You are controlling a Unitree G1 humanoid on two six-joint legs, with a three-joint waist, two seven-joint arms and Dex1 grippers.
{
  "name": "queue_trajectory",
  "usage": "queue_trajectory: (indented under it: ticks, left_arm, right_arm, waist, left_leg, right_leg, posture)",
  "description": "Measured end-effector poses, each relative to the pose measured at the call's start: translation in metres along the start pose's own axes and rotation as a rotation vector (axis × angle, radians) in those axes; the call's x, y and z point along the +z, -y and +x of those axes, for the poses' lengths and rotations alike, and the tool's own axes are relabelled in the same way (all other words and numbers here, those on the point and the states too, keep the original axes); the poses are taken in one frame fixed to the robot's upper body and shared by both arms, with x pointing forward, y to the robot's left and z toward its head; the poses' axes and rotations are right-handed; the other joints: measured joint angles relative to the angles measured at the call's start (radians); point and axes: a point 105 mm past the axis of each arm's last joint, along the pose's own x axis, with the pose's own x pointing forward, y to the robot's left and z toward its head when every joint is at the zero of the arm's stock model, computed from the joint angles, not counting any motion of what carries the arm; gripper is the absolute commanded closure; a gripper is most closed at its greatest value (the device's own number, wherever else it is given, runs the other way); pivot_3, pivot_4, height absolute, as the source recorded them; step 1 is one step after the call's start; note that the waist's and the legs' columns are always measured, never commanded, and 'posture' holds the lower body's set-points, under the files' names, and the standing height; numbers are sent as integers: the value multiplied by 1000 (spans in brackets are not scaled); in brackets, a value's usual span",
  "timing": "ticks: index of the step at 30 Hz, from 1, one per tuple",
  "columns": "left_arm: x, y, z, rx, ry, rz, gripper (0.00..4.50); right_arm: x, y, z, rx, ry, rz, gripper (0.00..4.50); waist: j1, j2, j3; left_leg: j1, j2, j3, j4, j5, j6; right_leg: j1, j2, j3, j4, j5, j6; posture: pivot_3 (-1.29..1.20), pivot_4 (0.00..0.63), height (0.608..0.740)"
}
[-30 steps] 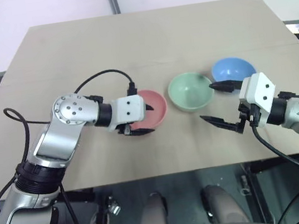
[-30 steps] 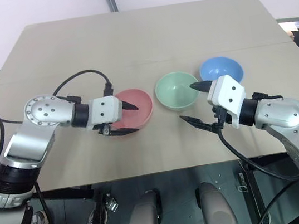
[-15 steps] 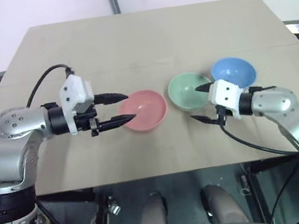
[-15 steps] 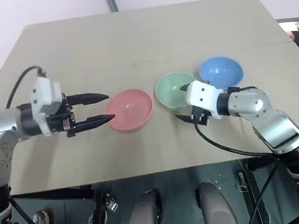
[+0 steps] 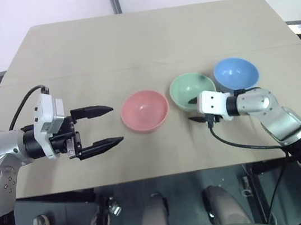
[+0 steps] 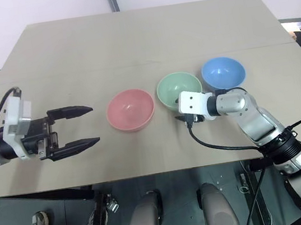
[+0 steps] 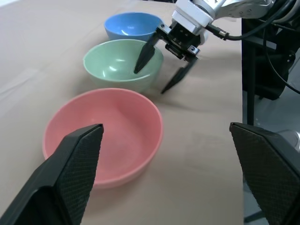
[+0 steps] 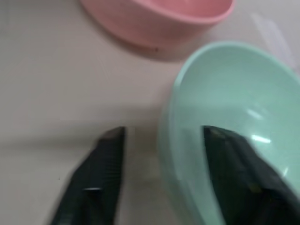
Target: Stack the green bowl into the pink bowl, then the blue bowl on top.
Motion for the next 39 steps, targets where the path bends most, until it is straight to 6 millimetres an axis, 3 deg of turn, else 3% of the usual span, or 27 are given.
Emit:
queue_trajectory:
  ticks: [2,4,10,14,16,18,24,30,34,37,39]
  left_arm:
    - [-1,0,1,-4,-1,0,0]
    - [-1,0,1,2,2,14,0]
    - [-10,-5,5,28,14,-8,0]
    - [-13,-8,3,48,24,-16,0]
    - [-16,-12,1,63,30,-23,0]
    - [-19,-15,0,79,28,-21,0]
    - [-35,-16,-6,102,3,-39,0]
    - [-36,-15,-8,104,-1,-43,0]
    - [-37,-14,-8,105,1,-58,0]
    - [-36,-15,-8,112,2,-60,0]
    - [-33,-17,-7,115,10,-49,0]
  right_arm:
    - [0,1,-1,-1,-7,-28,4071]
    - [-1,2,-2,-11,-18,-66,4426]
    - [6,9,-6,-47,4,-118,4426]
    - [54,15,-6,-69,200,-73,4426]
    - [88,10,-2,-18,340,-37,4426]
    - [110,5,4,25,401,-69,4426]
    - [123,-2,38,76,399,-80,4426]
    - [126,-9,50,90,395,-100,1799]
    - [127,2,38,12,419,-72,1799]
    - [136,25,13,-104,468,-15,1799]
    - [129,38,-4,-169,446,16,1799]
  waist:
    - [0,0,0]
    - [0,0,0]
    - [0,0,0]
    - [-6,0,0]
    - [-9,0,0]
    - [-10,0,0]
    - [-2,0,0]
    - [0,0,0]
    - [0,0,0]
    - [1,0,0]
    - [4,0,0]
  left_leg:
    - [0,0,0,0,0,0]
    - [0,0,0,0,0,0]
    - [0,0,0,0,0,0]
    - [0,0,0,-1,0,0]
    - [1,1,0,-1,0,0]
    - [1,1,0,-1,0,0]
    - [0,1,0,-1,0,0]
    - [-1,0,0,-2,0,0]
    - [0,1,0,-2,0,0]
    - [0,1,0,-2,0,0]
    - [0,0,0,-1,0,0]
  right_leg:
    - [0,0,0,0,0,0]
    - [0,0,0,0,0,0]
    - [0,0,0,0,0,0]
    - [0,0,0,0,0,0]
    - [0,1,0,1,0,0]
    - [0,0,0,1,0,0]
    - [-2,0,0,1,0,0]
    - [-2,0,0,1,0,0]
    - [-2,0,0,1,0,0]
    - [-2,0,0,1,0,0]
    - [-1,0,0,1,0,0]
  posture:
    - [0,150,740]
    - [0,150,740]
    - [0,150,740]
    - [0,150,740]
    - [0,150,740]
    - [0,150,740]
    - [0,150,740]
    - [0,150,740]
    - [0,150,740]
    - [0,150,740]
    - [0,150,740]
